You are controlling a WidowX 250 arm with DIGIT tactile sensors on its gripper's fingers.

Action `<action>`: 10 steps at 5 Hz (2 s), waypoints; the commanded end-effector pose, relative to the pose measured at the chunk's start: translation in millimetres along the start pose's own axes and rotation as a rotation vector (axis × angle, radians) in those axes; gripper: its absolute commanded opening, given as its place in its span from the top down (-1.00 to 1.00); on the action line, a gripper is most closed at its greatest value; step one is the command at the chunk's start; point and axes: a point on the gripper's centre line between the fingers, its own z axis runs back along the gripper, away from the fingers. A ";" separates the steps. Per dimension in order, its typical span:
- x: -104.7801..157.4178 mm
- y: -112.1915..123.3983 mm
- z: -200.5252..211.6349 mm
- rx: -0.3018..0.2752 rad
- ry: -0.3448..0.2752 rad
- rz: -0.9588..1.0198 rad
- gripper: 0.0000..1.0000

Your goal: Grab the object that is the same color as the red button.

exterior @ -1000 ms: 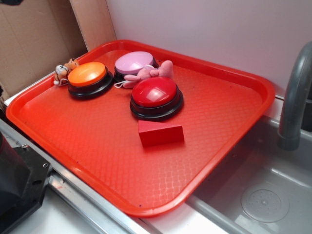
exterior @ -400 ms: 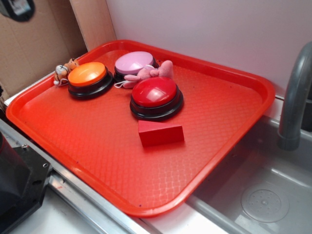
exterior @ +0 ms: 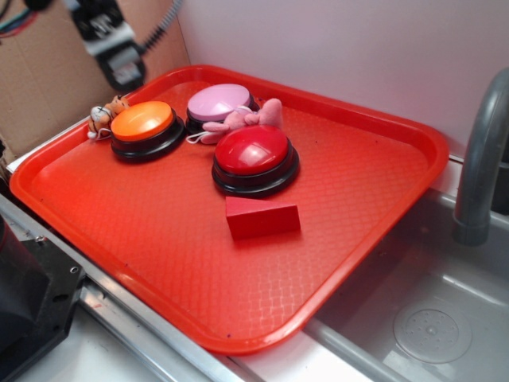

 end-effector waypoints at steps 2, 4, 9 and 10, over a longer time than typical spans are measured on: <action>43.6 -43.3 -68.4 -0.101 -0.088 -0.338 -1.00; 43.2 -71.6 -107.9 -0.092 -0.069 -0.469 -1.00; 31.5 -81.9 -149.1 -0.171 0.014 -0.498 1.00; 29.8 -78.4 -145.3 -0.163 0.023 -0.492 1.00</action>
